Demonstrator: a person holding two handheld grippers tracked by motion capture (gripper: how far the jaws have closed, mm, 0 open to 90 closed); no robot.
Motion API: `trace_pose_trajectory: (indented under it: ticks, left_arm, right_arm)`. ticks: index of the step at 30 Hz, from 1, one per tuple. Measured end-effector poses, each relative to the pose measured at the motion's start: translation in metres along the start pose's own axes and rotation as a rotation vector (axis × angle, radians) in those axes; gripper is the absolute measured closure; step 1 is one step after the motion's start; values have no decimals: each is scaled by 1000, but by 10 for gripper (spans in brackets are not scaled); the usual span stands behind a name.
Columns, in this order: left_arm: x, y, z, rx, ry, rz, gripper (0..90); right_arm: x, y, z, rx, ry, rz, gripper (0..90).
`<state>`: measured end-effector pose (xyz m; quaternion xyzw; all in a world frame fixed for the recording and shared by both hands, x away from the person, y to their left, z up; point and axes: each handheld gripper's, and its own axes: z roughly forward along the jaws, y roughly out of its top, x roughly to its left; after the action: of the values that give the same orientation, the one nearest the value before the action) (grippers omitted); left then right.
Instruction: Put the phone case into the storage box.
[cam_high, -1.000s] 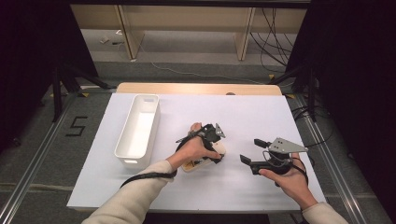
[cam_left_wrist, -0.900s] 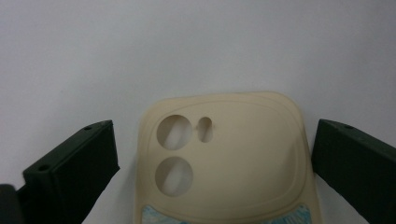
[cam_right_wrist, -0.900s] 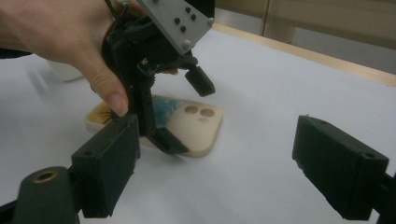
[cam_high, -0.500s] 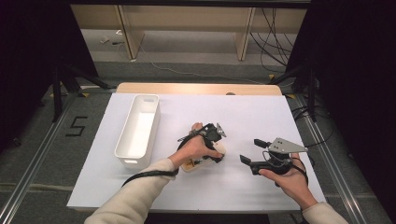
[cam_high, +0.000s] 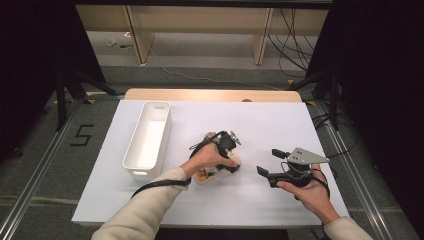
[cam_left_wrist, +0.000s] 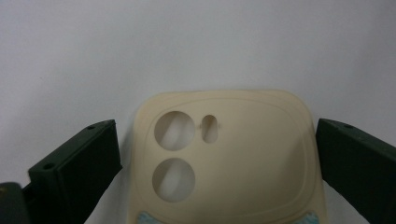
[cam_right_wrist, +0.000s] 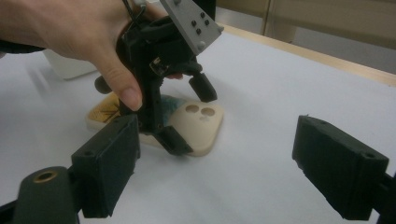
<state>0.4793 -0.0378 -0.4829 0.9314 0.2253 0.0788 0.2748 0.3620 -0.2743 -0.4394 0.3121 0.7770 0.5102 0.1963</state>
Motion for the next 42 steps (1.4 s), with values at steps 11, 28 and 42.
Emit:
trace_pose_trajectory:
  ticks: [11,28,42]
  left_arm:
    - [2,3,1,17,-23,7,18]
    - [4,5,1,28,-47,17,33]
    - [4,4,0,23,-58,24,74]
  right_arm:
    - [0,0,0,0,2,0,159]
    - [1,0,1,4,5,-5,159]
    - [1,0,1,4,6,-6,159]
